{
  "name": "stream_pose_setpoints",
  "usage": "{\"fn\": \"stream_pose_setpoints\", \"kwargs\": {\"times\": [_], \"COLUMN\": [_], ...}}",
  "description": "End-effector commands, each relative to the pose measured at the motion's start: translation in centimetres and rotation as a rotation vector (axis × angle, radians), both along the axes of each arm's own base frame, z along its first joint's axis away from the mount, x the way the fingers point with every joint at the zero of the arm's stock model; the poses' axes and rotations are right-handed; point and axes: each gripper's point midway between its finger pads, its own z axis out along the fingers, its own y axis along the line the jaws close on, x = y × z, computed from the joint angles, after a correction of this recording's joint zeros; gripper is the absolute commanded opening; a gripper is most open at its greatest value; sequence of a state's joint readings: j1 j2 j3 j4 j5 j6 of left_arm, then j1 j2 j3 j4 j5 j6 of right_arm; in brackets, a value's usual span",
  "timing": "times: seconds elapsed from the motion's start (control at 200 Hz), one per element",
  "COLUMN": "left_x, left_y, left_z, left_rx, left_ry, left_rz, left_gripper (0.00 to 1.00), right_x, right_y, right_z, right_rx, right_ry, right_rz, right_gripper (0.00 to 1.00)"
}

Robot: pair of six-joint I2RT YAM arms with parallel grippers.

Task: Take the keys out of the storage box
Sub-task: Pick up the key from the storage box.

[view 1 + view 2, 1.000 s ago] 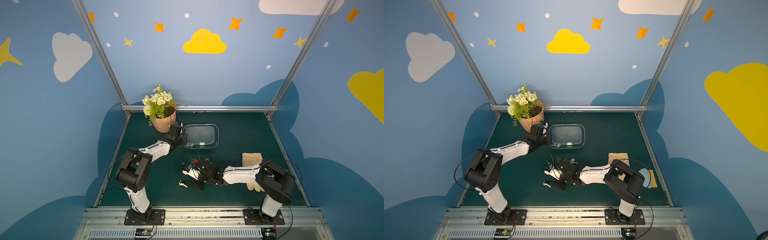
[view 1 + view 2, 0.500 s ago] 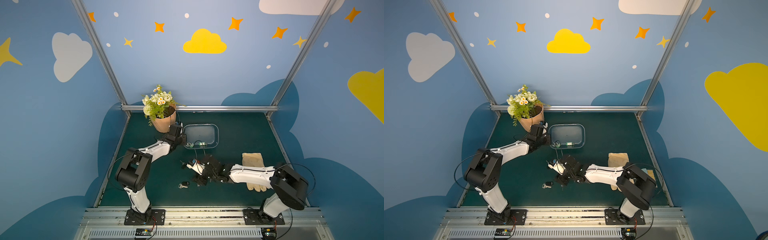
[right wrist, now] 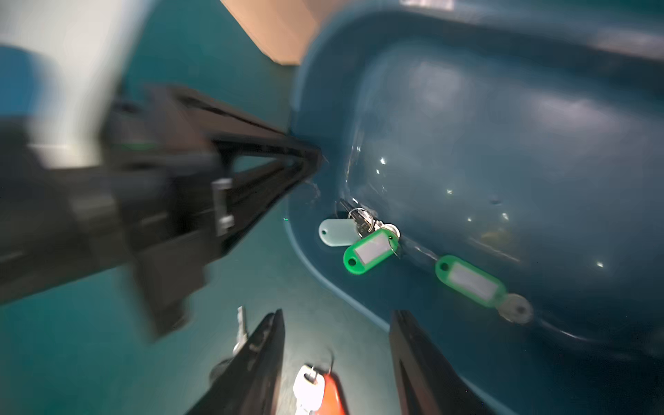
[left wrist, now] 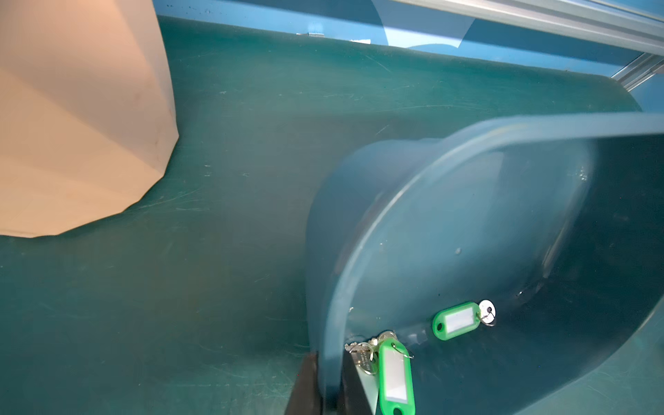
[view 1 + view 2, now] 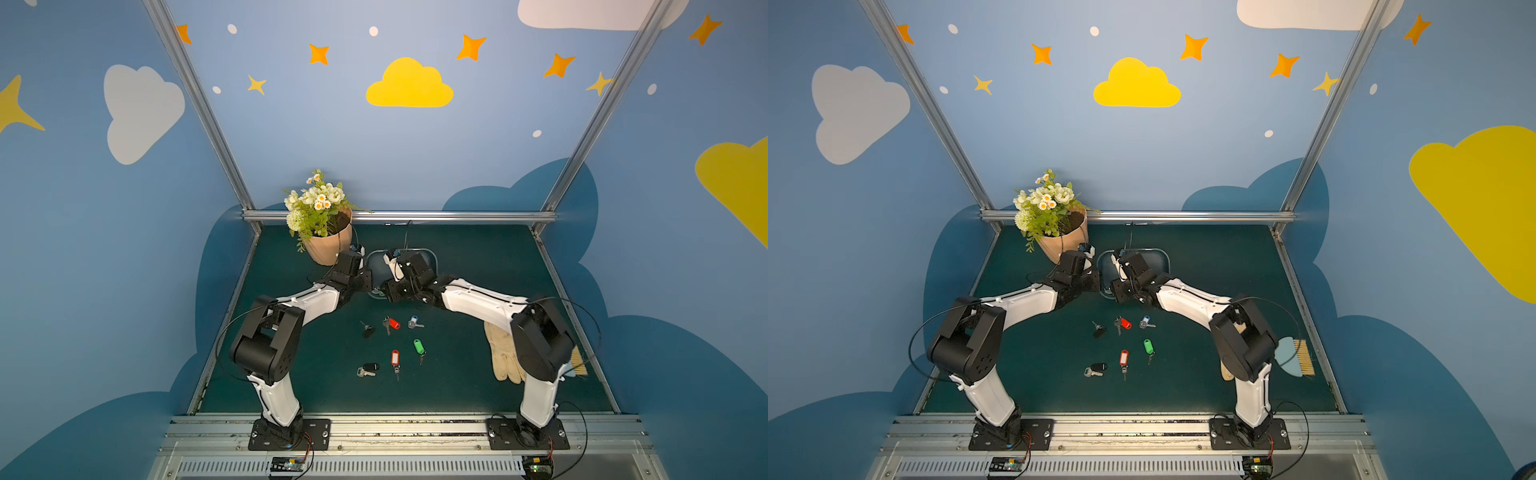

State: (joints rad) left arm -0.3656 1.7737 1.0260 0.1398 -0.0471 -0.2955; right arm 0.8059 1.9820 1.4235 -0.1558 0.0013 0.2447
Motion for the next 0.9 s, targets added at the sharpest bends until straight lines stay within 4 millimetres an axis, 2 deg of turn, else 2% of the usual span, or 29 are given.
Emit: {"fn": "stream_pose_setpoints", "kwargs": {"times": [0.0, 0.185, 0.626, 0.751, 0.811, 0.891], "left_x": [-0.6, -0.5, -0.6, -0.6, -0.6, -0.6], "left_y": [-0.3, -0.4, -0.9, -1.0, -1.0, -1.0], "left_z": [0.4, 0.4, 0.4, 0.5, 0.4, 0.4], "left_rx": [-0.016, -0.031, -0.067, -0.075, -0.073, -0.070], "left_ry": [0.000, 0.001, 0.010, 0.017, 0.025, 0.030], "left_rz": [-0.026, -0.031, -0.057, -0.062, -0.062, -0.063], "left_gripper": [0.03, 0.03, 0.02, 0.02, 0.02, 0.02], "right_x": [0.6, 1.9, 4.1, 4.2, 4.1, 4.2], "right_y": [-0.2, 0.6, 1.5, 2.0, 2.0, 1.9], "right_z": [-2.4, -4.2, -6.9, -7.7, -7.9, -7.5], "right_rx": [-0.067, -0.090, -0.114, -0.120, -0.120, -0.114], "right_ry": [0.048, 0.055, 0.079, 0.094, 0.095, 0.088], "right_rz": [-0.014, 0.002, -0.014, 0.007, 0.008, 0.008], "right_gripper": [0.54, 0.59, 0.56, 0.46, 0.37, 0.20]}}
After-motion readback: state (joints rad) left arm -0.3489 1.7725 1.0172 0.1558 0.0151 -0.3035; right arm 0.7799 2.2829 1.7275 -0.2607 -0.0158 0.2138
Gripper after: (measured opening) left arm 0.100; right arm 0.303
